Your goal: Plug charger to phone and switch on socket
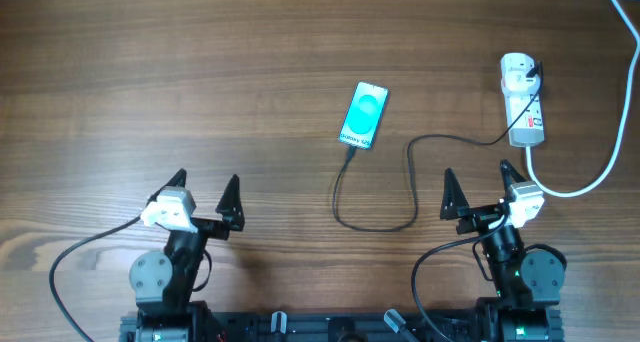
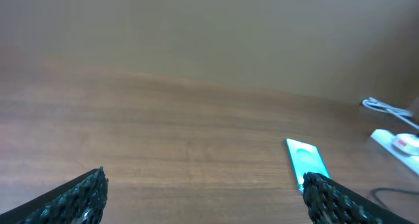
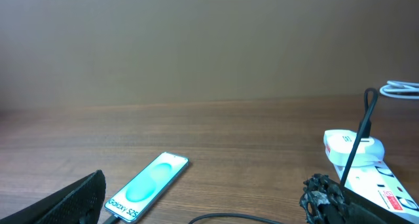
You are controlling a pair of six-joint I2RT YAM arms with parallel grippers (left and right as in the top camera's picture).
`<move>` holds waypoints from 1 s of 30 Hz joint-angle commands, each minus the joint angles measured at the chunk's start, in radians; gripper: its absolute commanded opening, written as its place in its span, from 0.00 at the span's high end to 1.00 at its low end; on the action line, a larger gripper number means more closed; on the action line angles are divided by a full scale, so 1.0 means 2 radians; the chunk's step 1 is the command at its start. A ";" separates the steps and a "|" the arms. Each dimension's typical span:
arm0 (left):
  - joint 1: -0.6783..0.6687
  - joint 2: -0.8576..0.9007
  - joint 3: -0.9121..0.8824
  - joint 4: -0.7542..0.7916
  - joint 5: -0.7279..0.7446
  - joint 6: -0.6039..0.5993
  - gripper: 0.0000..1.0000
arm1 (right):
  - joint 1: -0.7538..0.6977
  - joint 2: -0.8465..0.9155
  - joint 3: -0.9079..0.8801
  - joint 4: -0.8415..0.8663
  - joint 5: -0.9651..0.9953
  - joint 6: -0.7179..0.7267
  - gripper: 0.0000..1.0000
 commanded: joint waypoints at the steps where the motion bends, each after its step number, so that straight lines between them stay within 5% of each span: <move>1: 0.002 -0.010 -0.002 -0.008 -0.044 0.042 0.00 | 0.002 -0.006 -0.001 0.001 0.005 -0.010 0.00; 30: 0.002 -0.010 -0.002 -0.007 -0.048 0.041 0.00 | 0.002 -0.006 -0.001 0.001 0.005 -0.010 0.00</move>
